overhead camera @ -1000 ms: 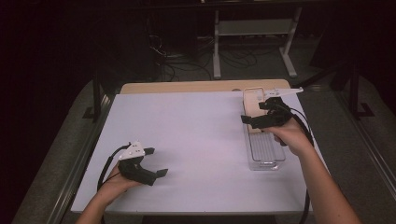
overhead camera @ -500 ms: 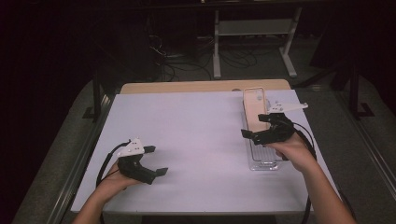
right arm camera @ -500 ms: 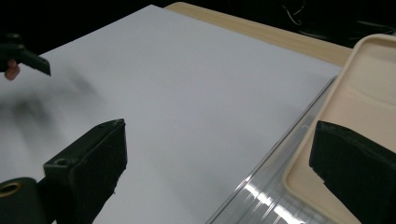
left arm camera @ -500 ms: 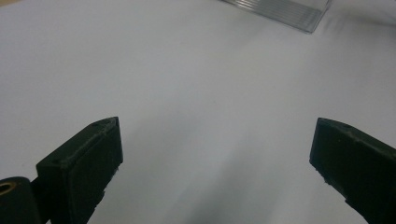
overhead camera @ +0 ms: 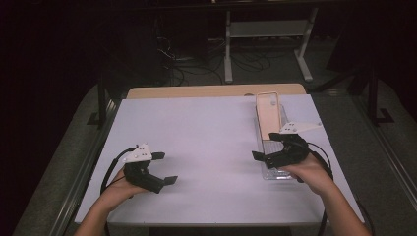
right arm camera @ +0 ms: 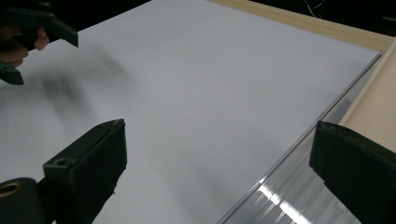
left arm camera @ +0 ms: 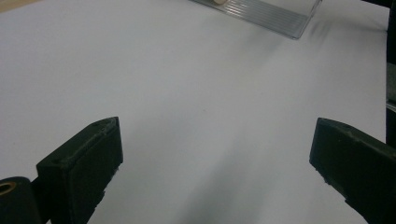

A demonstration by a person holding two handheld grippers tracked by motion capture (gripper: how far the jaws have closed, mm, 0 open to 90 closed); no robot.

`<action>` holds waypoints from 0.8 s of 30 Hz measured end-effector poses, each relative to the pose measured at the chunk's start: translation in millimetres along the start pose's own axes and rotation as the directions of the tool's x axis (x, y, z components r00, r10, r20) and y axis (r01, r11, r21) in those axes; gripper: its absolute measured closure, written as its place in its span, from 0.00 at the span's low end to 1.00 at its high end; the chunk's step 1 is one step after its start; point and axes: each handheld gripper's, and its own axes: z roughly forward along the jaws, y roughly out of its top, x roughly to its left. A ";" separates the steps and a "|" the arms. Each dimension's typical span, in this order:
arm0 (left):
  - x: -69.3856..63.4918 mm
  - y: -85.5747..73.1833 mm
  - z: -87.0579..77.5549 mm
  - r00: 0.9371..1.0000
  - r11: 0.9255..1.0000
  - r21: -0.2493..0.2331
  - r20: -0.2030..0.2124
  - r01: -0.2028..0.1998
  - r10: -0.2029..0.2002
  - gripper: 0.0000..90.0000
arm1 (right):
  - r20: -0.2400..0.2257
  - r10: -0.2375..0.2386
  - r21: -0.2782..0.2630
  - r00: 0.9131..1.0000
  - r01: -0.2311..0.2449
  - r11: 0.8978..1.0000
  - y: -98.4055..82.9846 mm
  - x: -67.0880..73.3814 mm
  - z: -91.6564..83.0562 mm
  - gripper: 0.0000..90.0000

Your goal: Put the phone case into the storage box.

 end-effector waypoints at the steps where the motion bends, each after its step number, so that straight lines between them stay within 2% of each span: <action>1: -0.3 0.6 -0.3 1.000 1.000 0.000 0.001 0.001 -0.001 0.03 | -0.004 -0.001 0.001 1.000 0.001 1.000 -0.9 1.1 -0.4 0.04; 3: 0.4 1.9 -1.5 1.000 1.000 0.007 0.002 -0.011 0.011 0.03 | -0.007 -0.004 0.002 1.000 0.004 1.000 -3.0 2.9 -1.1 0.04; 5: 0.2 2.8 -2.1 1.000 1.000 -0.002 0.004 0.003 -0.002 0.03 | -0.010 -0.003 0.007 1.000 0.003 1.000 -5.3 4.6 -1.9 0.04; 8: 2.5 4.5 -4.1 1.000 1.000 -0.009 0.001 -0.006 0.006 0.03 | -0.012 -0.004 0.012 1.000 0.004 1.000 -9.1 6.5 -2.8 0.04; 14: 3.1 5.9 -7.3 1.000 1.000 -0.013 0.002 0.005 -0.005 0.03 | -0.020 0.001 0.026 1.000 -0.001 1.000 -17.6 10.4 -4.4 0.04; 24: 4.0 9.0 -10.9 1.000 1.000 -0.016 0.003 0.000 0.000 0.03 | -0.021 0.002 0.039 1.000 -0.001 0.999 -29.9 10.6 -6.1 0.04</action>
